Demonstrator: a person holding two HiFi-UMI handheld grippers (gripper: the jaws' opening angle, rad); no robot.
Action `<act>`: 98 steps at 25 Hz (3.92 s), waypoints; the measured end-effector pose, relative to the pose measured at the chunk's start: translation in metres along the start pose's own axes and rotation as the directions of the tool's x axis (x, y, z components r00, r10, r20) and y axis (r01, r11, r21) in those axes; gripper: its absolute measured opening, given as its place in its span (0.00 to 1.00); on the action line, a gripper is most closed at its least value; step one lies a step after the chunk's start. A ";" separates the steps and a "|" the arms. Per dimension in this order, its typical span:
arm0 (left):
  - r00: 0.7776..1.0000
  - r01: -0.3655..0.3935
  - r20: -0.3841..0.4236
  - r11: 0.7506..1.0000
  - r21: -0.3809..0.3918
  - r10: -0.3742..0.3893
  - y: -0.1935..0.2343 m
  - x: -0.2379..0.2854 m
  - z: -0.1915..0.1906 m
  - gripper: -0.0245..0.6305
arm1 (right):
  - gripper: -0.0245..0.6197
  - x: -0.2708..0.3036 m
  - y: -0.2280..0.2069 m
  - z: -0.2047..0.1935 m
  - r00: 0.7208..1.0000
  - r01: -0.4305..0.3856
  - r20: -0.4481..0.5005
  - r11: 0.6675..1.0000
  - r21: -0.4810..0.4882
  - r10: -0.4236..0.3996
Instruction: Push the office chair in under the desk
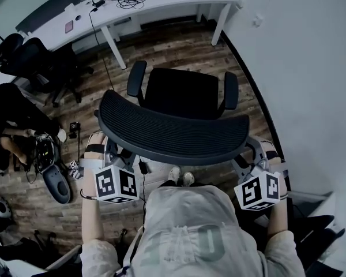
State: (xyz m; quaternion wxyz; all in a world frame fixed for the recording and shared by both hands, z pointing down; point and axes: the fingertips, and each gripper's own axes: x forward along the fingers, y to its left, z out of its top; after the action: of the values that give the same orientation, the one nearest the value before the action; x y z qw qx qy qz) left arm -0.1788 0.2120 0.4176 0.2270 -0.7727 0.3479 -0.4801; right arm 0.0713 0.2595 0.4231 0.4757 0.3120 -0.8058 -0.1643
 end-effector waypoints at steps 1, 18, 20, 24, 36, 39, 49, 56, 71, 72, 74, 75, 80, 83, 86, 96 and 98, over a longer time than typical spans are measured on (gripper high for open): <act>1.000 0.014 -0.008 1.000 0.008 -0.014 -0.002 0.001 0.001 0.37 | 0.33 0.000 0.001 -0.001 1.000 -0.002 -0.003 1.000 0.002 0.002; 0.998 0.057 -0.041 0.998 0.034 -0.055 0.002 0.013 0.006 0.33 | 0.31 0.006 -0.009 -0.008 1.000 -0.009 -0.012 1.000 0.026 0.009; 0.998 0.048 -0.041 0.998 0.033 -0.046 0.005 0.016 0.004 0.33 | 0.31 0.010 -0.012 -0.006 1.000 -0.001 -0.018 1.000 0.024 0.002; 0.998 0.034 -0.054 0.999 0.034 -0.032 0.017 0.028 0.001 0.33 | 0.31 0.022 -0.023 -0.006 0.999 0.018 -0.030 1.000 0.013 -0.018; 0.999 0.037 -0.008 0.998 0.051 -0.037 0.061 0.077 0.005 0.33 | 0.32 0.064 -0.073 -0.005 0.997 0.032 -0.069 0.999 0.025 -0.030; 0.999 0.039 0.005 0.997 0.059 -0.040 0.070 0.085 0.006 0.33 | 0.32 0.074 -0.086 -0.005 0.995 0.051 -0.085 0.999 0.014 -0.050; 1.000 0.024 -0.002 0.999 0.045 -0.024 0.108 0.139 0.010 0.33 | 0.33 0.126 -0.144 -0.012 0.993 0.043 -0.111 0.999 -0.014 -0.044; 1.000 -0.013 0.009 0.998 0.057 0.013 0.153 0.196 0.014 0.33 | 0.32 0.171 -0.196 -0.016 0.994 0.047 -0.094 0.999 -0.025 -0.049; 1.000 -0.025 0.000 0.996 0.083 0.025 0.244 0.329 0.052 0.31 | 0.33 0.272 -0.342 -0.051 0.993 0.053 -0.107 0.998 -0.026 -0.055; 1.000 -0.027 -0.003 0.996 0.082 0.027 0.250 0.337 0.053 0.30 | 0.33 0.278 -0.350 -0.052 0.993 0.054 -0.105 0.998 -0.024 -0.056; 0.999 -0.032 -0.013 0.997 0.072 0.033 0.260 0.351 0.055 0.30 | 0.33 0.291 -0.366 -0.055 0.993 0.054 -0.103 0.998 -0.022 -0.056; 0.999 -0.034 -0.018 0.997 0.066 0.035 0.265 0.358 0.057 0.30 | 0.33 0.297 -0.374 -0.057 0.993 0.052 -0.103 0.998 -0.025 -0.054; 0.999 -0.040 -0.029 0.997 0.064 0.042 0.290 0.396 0.067 0.31 | 0.33 0.326 -0.415 -0.068 0.995 0.056 -0.083 0.998 -0.041 -0.059; 0.998 -0.024 -0.059 0.998 0.063 0.028 0.307 0.416 0.065 0.30 | 0.33 0.344 -0.432 -0.065 0.996 0.049 -0.071 0.998 -0.048 -0.052; 0.997 -0.018 -0.078 0.998 0.062 0.022 0.325 0.433 0.062 0.30 | 0.33 0.361 -0.452 -0.060 0.997 0.043 -0.066 0.997 -0.060 -0.046; 0.993 -0.038 -0.113 0.998 0.040 0.042 0.381 0.502 0.061 0.30 | 0.33 0.427 -0.524 -0.060 0.998 0.024 -0.047 0.996 -0.080 -0.028; 0.992 -0.039 -0.118 0.999 0.035 0.043 0.392 0.515 0.060 0.30 | 0.33 0.441 -0.538 -0.059 0.998 0.014 -0.052 0.996 -0.085 -0.018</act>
State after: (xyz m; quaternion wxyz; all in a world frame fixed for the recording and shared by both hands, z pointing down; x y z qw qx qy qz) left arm -0.0971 -0.4329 0.4238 0.2281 -0.7317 0.3687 -0.5260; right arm 0.1539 -0.4335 0.4431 0.5082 0.3024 -0.7828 -0.1938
